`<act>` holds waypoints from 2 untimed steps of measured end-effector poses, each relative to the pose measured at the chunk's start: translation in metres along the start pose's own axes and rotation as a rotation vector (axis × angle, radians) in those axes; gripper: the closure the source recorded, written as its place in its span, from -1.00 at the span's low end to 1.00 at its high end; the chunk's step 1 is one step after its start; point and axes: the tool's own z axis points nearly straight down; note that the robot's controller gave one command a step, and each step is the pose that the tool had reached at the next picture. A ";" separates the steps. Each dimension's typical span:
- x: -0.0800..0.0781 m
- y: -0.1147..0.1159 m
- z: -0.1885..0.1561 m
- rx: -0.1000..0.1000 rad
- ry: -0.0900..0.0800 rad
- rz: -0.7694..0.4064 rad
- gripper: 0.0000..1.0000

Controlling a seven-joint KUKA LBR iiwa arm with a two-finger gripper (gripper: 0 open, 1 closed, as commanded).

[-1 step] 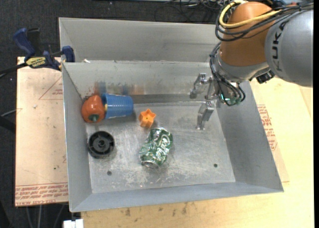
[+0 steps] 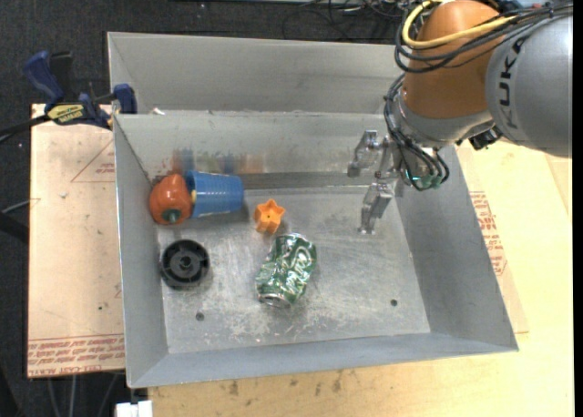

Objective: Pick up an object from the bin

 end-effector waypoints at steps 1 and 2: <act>0.021 0.051 0.053 0.001 -0.005 -0.043 -1.00; 0.027 0.074 0.112 -0.003 0.012 -0.064 -1.00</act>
Offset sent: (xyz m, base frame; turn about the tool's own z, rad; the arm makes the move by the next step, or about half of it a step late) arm -0.0284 0.0711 -0.1223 -0.0638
